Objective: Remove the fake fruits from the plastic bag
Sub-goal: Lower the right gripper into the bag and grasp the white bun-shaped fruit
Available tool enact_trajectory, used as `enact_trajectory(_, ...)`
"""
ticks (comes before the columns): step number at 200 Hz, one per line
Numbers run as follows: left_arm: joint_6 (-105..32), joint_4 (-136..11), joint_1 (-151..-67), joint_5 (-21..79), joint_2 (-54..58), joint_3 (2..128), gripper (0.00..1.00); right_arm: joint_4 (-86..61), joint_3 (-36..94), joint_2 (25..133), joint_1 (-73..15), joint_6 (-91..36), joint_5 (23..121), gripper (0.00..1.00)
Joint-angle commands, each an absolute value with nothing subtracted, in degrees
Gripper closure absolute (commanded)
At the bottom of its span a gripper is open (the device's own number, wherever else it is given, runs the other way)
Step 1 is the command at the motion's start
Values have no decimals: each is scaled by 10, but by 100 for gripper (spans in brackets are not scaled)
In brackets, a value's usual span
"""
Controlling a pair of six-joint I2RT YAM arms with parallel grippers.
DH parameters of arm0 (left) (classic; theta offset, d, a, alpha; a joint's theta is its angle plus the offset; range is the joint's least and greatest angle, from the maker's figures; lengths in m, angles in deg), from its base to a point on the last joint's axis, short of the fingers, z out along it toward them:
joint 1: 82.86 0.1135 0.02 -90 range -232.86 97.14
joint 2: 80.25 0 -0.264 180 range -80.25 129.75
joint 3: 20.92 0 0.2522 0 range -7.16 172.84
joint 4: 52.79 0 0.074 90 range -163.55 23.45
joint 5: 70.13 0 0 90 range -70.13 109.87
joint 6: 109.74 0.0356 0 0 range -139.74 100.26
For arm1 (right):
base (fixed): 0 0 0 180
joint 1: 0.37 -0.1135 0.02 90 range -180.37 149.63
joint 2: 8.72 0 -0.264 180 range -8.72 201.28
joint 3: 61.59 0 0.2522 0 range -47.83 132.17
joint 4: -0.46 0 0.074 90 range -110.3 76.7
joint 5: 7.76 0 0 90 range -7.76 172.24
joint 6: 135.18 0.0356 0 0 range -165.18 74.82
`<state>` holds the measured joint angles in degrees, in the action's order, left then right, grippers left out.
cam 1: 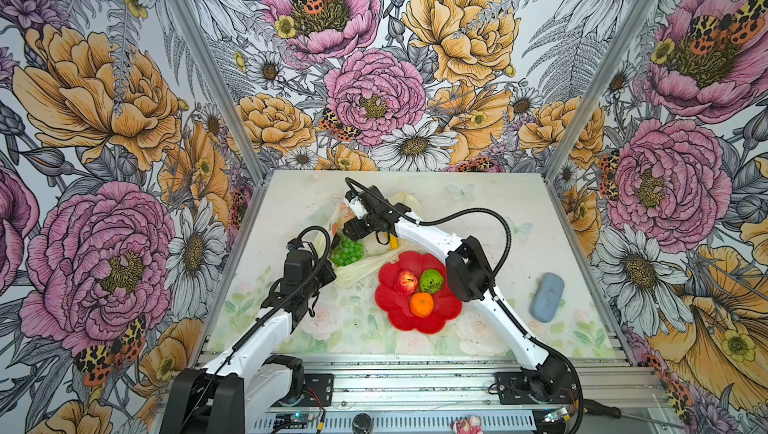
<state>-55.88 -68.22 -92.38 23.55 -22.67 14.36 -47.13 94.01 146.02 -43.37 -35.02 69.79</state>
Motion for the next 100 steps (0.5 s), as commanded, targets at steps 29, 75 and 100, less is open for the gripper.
enact_trajectory(29, -561, -687, -920, 232, -248, 128, 93, -481, 999, 1497, -446, -322, 719, 23)
enact_trajectory(75, -561, -689, -918, 231, -251, 125, 93, -480, 1031, 1517, -447, -298, 727, 29)
enact_trajectory(100, -561, -691, -917, 230, -256, 124, 93, -480, 1027, 1513, -448, -287, 712, 40)
